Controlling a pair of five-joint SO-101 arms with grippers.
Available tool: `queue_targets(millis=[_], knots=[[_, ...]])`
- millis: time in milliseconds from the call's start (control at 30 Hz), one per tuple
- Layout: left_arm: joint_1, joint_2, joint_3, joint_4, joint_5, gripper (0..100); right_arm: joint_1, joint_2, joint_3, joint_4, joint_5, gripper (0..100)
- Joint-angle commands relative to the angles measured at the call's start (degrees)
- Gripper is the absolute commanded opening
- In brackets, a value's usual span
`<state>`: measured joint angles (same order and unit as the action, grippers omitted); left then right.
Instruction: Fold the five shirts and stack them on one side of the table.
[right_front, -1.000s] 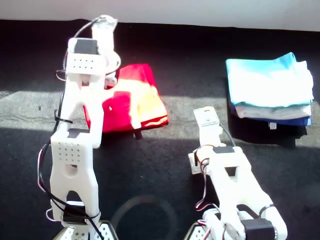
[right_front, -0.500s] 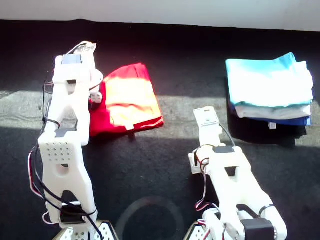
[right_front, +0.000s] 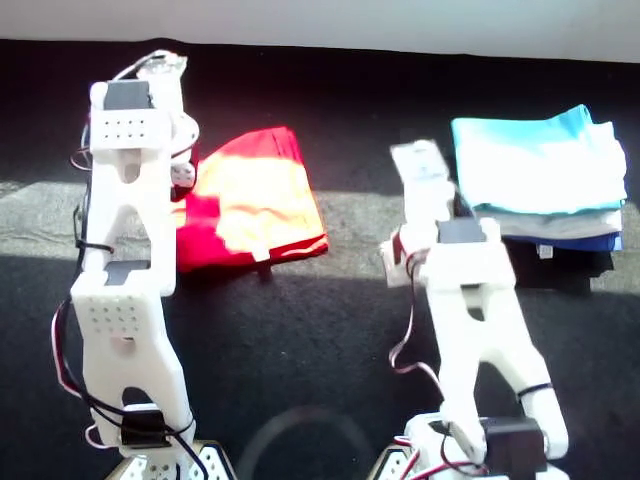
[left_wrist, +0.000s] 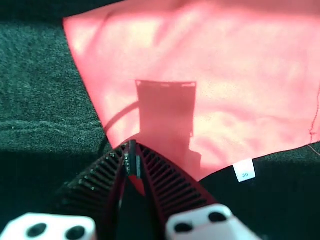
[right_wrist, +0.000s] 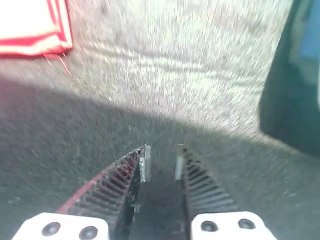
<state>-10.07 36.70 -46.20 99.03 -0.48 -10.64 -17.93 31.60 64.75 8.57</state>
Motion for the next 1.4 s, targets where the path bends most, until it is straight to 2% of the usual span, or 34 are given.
queue_targets(millis=[0,133,300,433,500,600,667,833,1100,1367], knots=[[-1.19,-8.04,0.48,2.02,0.53,1,-2.15,6.81,-18.95,6.37,-2.64,15.2],[-4.97,-16.57,8.66,1.93,0.53,1,-5.23,21.14,-37.76,13.49,-8.70,15.4],[-10.42,-27.82,24.04,1.67,0.18,1,-10.77,39.96,-60.79,20.00,-8.97,15.5],[-15.87,-35.74,36.79,-2.20,0.18,1,-15.60,52.09,-78.55,22.81,-8.97,16.2],[-18.95,-39.25,42.86,-4.84,0.18,1,-17.80,57.36,-86.46,23.87,-9.41,20.7],[-22.90,-43.91,50.42,-8.97,0.09,1,-19.56,64.22,-95.96,23.96,-16.09,31.1],[-25.01,-46.99,54.29,-11.16,0.09,1,-20.00,68.26,-100.62,23.78,-20.31,34.6],[-27.74,-53.67,60.35,-14.77,0.00,1,-20.88,74.68,-107.56,23.52,-26.37,34.6],[-27.65,-58.33,67.82,-18.64,0.00,1,-19.12,81.80,-105.80,21.05,-26.73,34.6],[-27.74,-58.33,72.57,-20.75,0.00,1,-21.93,87.08,-105.19,21.49,-26.37,34.6]])
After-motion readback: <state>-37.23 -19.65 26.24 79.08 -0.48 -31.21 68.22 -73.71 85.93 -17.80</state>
